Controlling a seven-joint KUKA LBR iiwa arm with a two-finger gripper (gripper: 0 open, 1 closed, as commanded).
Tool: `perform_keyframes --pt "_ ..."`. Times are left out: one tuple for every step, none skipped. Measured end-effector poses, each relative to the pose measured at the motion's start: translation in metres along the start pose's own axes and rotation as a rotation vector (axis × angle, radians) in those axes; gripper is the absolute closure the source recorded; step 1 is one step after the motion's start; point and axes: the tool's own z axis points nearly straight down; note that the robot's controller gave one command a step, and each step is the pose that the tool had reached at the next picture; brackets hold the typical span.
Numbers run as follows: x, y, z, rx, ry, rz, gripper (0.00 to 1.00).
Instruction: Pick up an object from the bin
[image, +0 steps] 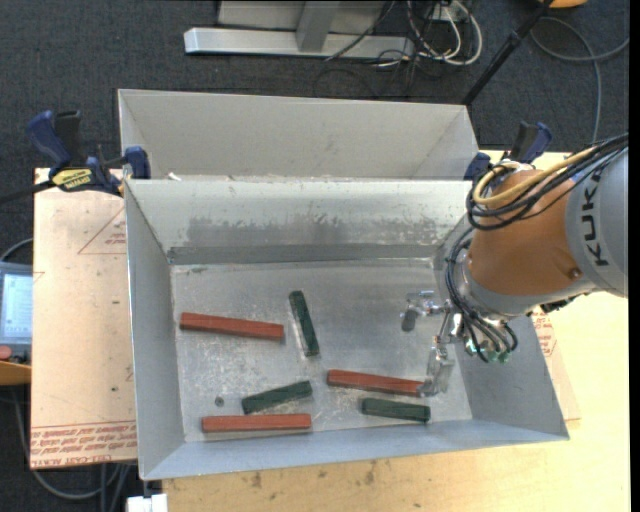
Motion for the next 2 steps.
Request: perform_keyframes --pt "0.023 0.02 0.069 -0.001 -0.003 0.172 0.0" --pt "0.039 0.03 0.038 -0.001 -0.007 0.265 0.0"
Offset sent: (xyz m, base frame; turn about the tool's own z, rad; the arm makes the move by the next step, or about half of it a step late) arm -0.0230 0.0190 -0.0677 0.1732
